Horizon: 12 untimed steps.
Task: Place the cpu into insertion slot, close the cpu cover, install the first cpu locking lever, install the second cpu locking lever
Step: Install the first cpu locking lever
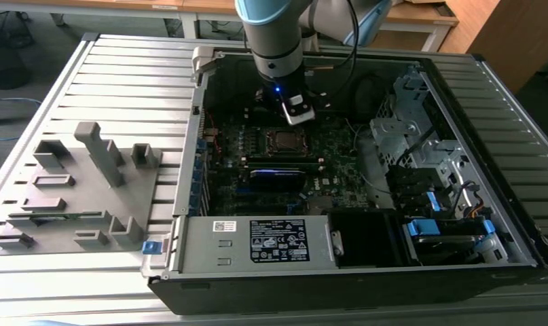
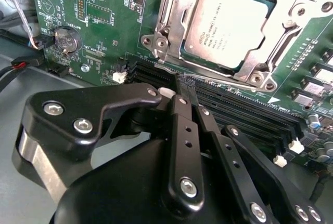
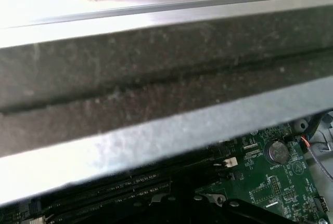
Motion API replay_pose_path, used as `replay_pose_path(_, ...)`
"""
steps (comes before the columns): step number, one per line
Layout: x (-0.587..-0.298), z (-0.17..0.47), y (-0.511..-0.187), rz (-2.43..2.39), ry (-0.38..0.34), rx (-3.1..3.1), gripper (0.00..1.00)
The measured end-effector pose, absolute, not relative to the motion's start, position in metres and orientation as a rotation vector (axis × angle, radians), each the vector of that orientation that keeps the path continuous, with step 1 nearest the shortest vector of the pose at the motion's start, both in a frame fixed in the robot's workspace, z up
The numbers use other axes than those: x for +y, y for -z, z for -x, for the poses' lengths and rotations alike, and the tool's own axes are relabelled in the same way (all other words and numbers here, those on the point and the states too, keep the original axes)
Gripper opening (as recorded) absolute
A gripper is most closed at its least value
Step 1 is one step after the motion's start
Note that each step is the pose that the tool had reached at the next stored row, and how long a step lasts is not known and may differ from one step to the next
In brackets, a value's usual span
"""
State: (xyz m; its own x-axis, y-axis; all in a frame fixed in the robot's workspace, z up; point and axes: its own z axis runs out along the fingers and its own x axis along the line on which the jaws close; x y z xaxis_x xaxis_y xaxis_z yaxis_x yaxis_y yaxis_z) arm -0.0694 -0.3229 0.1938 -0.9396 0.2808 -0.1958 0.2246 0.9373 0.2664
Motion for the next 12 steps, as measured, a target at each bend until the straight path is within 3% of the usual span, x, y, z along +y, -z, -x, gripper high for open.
replay_pose_path(12, -0.3266, 0.0694, -0.1934, -0.375, -0.351, 2.858, 0.11)
